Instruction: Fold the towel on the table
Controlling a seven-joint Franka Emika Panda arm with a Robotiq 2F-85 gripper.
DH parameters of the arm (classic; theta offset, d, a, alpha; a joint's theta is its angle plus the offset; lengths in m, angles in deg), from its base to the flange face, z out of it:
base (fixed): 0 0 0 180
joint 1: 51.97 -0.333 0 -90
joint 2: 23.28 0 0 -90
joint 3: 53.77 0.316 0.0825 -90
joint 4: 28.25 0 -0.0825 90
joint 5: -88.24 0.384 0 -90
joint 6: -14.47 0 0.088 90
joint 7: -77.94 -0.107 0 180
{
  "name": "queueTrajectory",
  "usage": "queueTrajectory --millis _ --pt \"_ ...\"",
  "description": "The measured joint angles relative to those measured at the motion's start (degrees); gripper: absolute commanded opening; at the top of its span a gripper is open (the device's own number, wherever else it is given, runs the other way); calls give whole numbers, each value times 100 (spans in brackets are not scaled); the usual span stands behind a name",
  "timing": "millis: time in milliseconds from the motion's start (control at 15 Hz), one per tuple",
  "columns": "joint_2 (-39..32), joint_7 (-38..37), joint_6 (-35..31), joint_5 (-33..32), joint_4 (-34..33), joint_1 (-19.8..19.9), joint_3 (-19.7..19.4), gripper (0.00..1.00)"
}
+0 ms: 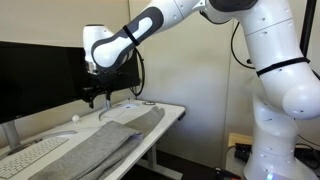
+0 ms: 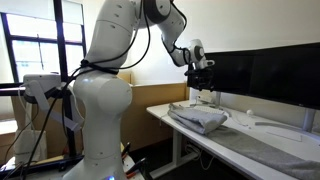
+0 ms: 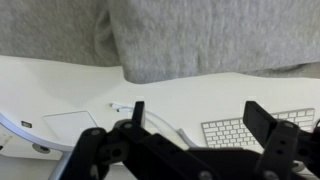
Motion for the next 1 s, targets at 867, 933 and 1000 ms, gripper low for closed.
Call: queueTrajectory --millis 867,933,1000 --pt "837 2448 421 780 544 1492 -494 100" --pt "856 2592 448 822 538 1583 -556 100" --pt "863 2748 472 874 527 1676 -614 100"
